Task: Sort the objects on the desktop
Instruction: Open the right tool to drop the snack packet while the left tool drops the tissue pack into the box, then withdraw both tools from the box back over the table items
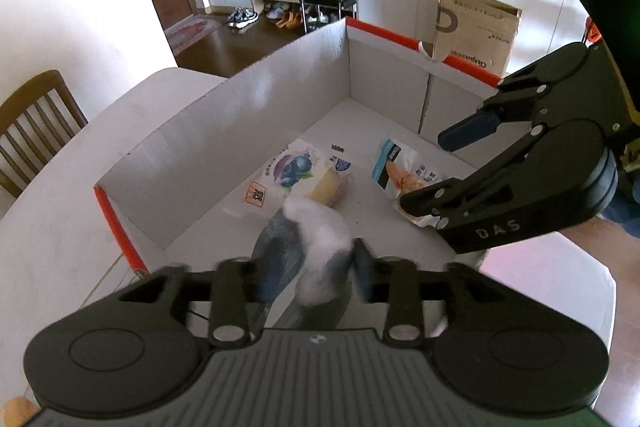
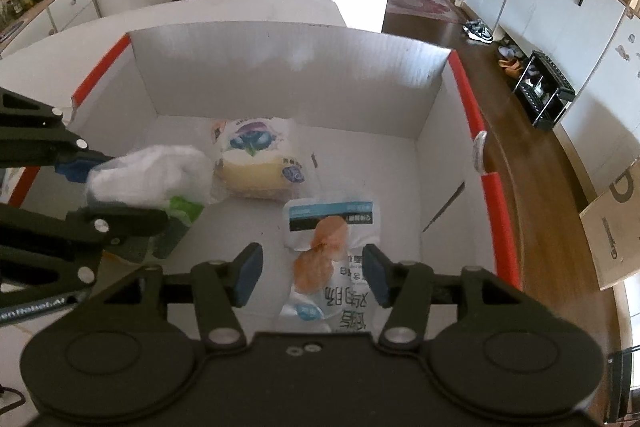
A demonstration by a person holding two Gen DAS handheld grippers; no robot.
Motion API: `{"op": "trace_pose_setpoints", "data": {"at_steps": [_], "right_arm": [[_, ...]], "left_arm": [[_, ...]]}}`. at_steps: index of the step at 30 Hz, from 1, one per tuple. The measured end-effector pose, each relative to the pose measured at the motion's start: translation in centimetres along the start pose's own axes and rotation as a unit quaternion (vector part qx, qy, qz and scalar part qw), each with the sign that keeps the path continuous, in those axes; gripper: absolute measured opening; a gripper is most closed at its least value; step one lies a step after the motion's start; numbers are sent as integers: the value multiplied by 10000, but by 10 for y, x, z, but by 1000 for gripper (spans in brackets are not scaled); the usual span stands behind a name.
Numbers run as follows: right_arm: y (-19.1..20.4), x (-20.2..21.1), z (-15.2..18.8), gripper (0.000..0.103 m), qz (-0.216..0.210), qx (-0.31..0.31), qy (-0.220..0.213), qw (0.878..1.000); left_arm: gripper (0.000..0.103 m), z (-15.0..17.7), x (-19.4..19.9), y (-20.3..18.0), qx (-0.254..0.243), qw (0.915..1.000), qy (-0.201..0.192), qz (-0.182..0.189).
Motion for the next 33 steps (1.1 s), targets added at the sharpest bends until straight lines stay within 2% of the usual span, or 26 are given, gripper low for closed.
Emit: {"op": "trace_pose_setpoints", "data": {"at_steps": [1, 2, 14, 24, 27, 33], "right_arm": [[-2, 3, 0, 62, -23, -9, -29, 10000], [-3, 5, 0, 64, -38, -20, -55, 10000], [-10, 37, -5, 71, -291, -21, -407, 9987], [-6, 61, -6, 71, -572, -79, -599, 9965], [-3, 70, -6, 75, -628, -115, -678, 9957], [12, 88, -5, 76, -744, -30, -860, 9935]], "left_arm": [[71, 0, 3, 0, -3, 10000, -71, -10], [73, 1, 6, -1, -13, 9999, -152, -30], [73, 6, 47, 0, 254, 9981, -555, 26], [73, 21, 84, 4, 595, 9943, -877, -121], [73, 28, 96, 7, 728, 9925, -967, -179], [73, 44, 119, 8, 838, 9902, -1088, -258]]}}
Point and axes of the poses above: each gripper's, at about its wrist camera, not at the fingertips, and x roughly against the way its jaws point, y to its left, z to its underside, the point moved 2 cm from there along -x, roughly the way its jaws point, and after that the axes turned 8 degrees about z, right-handed, at the moved point
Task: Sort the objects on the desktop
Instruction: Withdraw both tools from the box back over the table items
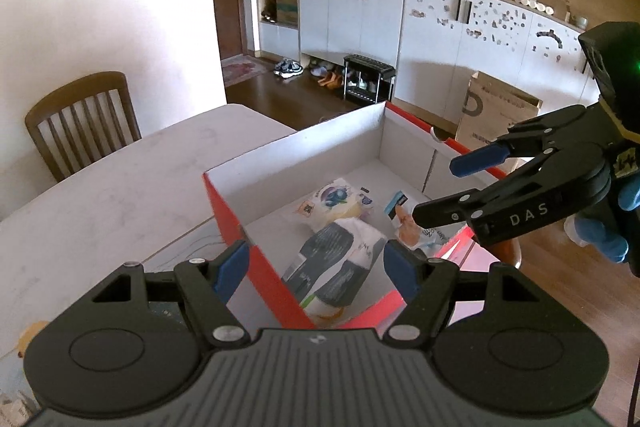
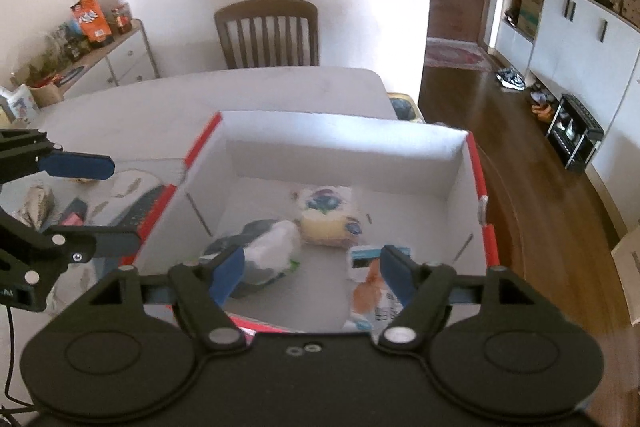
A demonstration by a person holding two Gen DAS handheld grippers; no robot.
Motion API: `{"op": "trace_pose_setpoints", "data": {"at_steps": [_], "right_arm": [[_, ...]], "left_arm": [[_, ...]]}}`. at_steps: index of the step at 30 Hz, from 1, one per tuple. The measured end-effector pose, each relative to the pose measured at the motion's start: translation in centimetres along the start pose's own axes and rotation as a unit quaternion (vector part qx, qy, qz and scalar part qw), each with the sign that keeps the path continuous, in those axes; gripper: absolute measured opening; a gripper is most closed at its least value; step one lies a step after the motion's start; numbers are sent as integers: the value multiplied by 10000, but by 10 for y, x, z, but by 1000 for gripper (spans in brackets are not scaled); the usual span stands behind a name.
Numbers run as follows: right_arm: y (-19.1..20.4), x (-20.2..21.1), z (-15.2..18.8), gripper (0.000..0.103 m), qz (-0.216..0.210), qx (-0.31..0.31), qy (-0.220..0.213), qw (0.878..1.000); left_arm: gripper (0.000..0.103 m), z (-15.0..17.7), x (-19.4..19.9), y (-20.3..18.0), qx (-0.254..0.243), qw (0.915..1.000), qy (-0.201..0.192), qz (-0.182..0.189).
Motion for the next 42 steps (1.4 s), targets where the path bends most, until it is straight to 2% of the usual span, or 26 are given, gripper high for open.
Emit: {"op": "trace_pose_setpoints", "data": {"at_steps": [11, 22, 27, 33, 42], "right_arm": [[45, 21, 4, 86, -154, 35, -197, 9997], [98, 28, 7, 93, -183, 50, -269, 9995], [127, 26, 6, 98, -297, 134, -266, 9991], [164, 22, 6, 99, -400, 351, -275, 9982], [208, 11, 4, 100, -452, 426, -300, 9976]], "left_arm": [[74, 28, 41, 14, 87, 9999, -111, -15], [89, 63, 84, 49, 361, 9986, -304, -243], [101, 82, 103, 69, 522, 9973, -379, -360], [103, 106, 123, 96, 778, 9947, -461, -480], [103, 145, 152, 140, 1159, 9881, -508, -869]]}}
Point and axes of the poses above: each gripper's, at about its wrist camera, not at the fingertips, and x roughly against the way its jaws point, y to its left, z to its underside, the point moved 2 cm from there along -x, roughly the way its jaws point, and after that the axes turned 8 degrees about z, right-handed, at the moved point
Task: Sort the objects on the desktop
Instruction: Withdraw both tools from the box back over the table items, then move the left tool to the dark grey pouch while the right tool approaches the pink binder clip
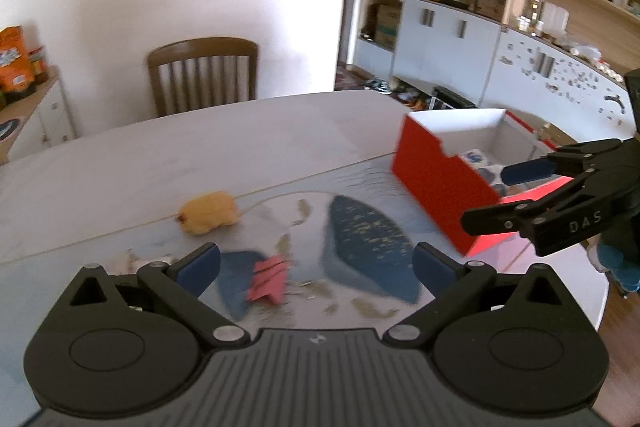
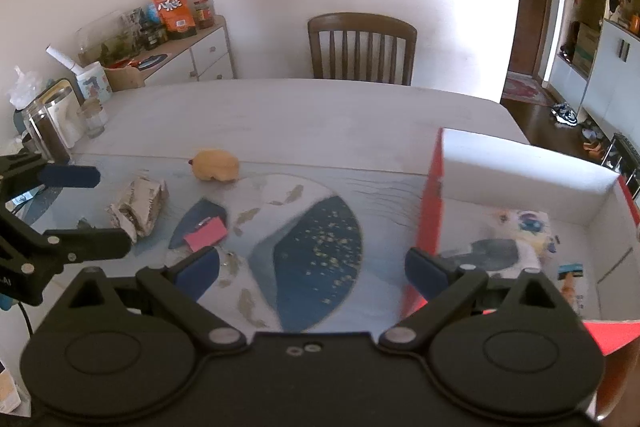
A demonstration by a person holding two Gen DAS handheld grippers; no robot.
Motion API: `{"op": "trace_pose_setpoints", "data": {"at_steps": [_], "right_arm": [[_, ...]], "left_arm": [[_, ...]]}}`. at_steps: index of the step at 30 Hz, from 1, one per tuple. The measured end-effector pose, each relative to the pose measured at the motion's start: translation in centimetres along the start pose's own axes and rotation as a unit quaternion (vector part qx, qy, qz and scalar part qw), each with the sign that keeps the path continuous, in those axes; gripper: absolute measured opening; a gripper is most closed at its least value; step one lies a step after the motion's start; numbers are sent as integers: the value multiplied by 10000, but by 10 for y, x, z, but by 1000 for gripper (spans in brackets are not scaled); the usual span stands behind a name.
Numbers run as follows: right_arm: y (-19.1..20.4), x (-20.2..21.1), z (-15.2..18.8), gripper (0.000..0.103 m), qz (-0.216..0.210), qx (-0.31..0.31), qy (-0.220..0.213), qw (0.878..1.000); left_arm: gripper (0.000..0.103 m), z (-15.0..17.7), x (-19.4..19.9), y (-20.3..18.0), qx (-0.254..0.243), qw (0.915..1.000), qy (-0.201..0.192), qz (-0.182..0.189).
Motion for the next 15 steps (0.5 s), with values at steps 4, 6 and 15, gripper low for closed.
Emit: {"op": "trace_pose_setpoints", "data": {"at_steps": [4, 6, 15], "right_arm": [[19, -8, -1, 100, 2, 46, -6, 10000], [29, -12, -2, 100, -1, 58, 3, 10000], [63, -31, -2, 100, 53, 147, -64, 9999]], "left_arm": [[103, 8, 12, 22, 135, 9998, -49, -143], [103, 13, 17, 32, 180, 9996, -49, -215], [103, 34, 35, 73, 309, 9981, -58, -521]]}}
Point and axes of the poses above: each gripper's, at about its wrist camera, not at the fingertips, and x roughly against the way its jaws point, y to its left, z to its underside, the point moved 2 cm from there along -x, roughly the way its jaws point, and after that the axes turned 8 degrees about z, right-handed, at the moved point
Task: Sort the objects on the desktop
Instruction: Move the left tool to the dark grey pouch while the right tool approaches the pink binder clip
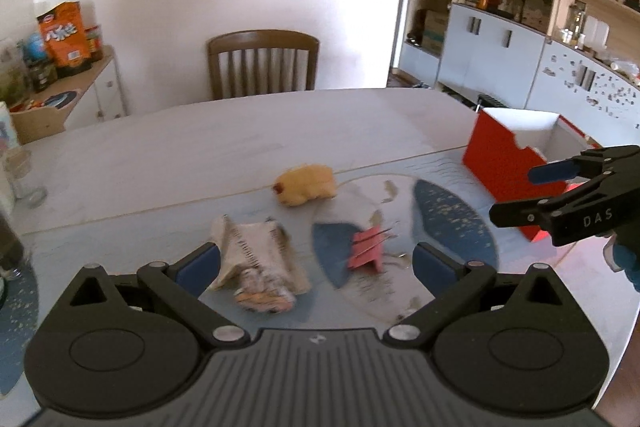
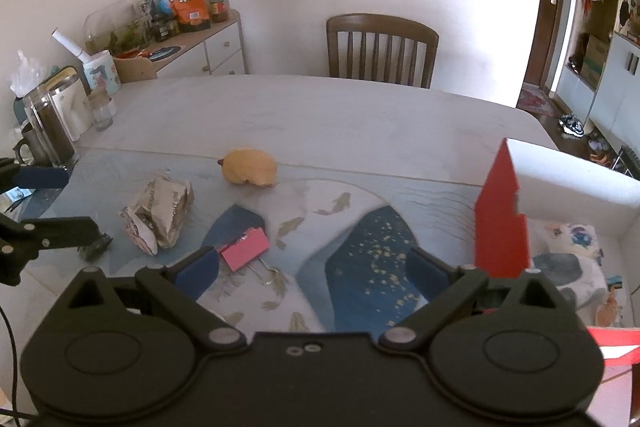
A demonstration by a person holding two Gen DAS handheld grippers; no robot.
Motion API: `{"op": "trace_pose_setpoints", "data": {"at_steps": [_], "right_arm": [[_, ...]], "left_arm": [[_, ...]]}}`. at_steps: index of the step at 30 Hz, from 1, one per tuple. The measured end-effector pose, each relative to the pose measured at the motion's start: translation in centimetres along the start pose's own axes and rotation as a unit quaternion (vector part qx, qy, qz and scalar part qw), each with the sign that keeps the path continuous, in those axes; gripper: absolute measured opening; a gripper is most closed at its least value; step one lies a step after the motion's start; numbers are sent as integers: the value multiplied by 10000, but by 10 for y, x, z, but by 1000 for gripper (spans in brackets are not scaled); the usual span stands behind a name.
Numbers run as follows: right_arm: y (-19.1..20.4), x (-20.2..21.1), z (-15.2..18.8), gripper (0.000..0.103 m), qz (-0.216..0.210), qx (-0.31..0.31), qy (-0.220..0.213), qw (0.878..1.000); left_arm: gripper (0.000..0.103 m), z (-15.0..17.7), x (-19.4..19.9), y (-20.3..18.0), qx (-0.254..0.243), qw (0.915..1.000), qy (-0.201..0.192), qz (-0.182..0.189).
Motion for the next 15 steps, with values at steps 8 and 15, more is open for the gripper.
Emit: {"op": "trace_pose_setpoints", "data": {"at_steps": [8, 15], "right_arm": [[27, -19, 0, 100, -22, 194, 113, 9997], [42, -37, 0, 100, -52, 313, 231, 9992]], "left_arm": [[103, 16, 2, 32, 164, 9996, 104, -199], [103, 29, -1, 55, 227, 9987, 249, -373]]}}
Point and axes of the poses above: each gripper's, at about its wrist camera, not at the fingertips, and x roughly against the way its jaws point, y to its left, z to its underside, the point moved 2 cm from there along -x, roughly the way its jaws point, and after that the axes turned 8 degrees about z, right-handed, at the moved point
